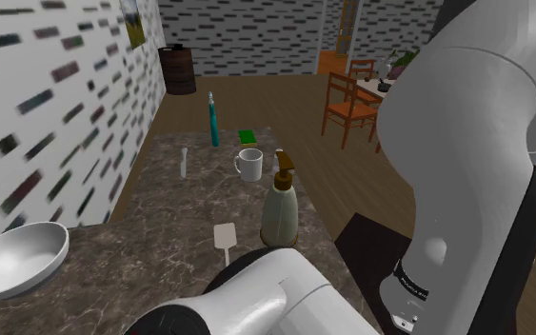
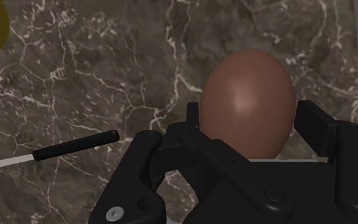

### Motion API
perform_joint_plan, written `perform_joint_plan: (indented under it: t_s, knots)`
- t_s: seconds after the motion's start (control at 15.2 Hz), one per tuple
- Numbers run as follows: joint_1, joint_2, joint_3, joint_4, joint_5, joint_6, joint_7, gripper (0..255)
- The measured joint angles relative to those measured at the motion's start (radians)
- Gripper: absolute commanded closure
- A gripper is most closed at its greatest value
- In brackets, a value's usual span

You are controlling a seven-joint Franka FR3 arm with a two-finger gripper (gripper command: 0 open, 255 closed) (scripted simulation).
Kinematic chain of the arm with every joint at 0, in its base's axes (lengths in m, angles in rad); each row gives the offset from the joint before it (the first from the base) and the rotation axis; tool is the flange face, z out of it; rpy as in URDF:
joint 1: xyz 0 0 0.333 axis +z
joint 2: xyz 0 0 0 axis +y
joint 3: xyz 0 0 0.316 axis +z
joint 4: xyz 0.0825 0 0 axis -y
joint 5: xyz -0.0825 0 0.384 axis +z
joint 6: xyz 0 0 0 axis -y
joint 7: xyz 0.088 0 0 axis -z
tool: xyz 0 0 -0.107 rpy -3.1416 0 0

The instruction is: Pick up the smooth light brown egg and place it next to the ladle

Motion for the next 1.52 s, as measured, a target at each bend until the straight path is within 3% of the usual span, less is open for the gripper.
perform_joint_plan:
  t_s: [0.4,0.46,0.86,1.12,1.52]
  knots:
    - [0.0,0.007,-0.002,0.004,-0.006,0.006,0.002,255]
    - [0.0,0.007,-0.002,0.004,-0.006,0.006,0.001,0]
    - [0.001,0.012,-0.002,-0.001,-0.006,0.004,0.002,0]
    - [-0.002,-0.02,0.004,0.068,0.02,-0.09,-0.016,0]
    - [-0.003,-0.034,0.007,0.082,0.03,-0.117,-0.022,0]
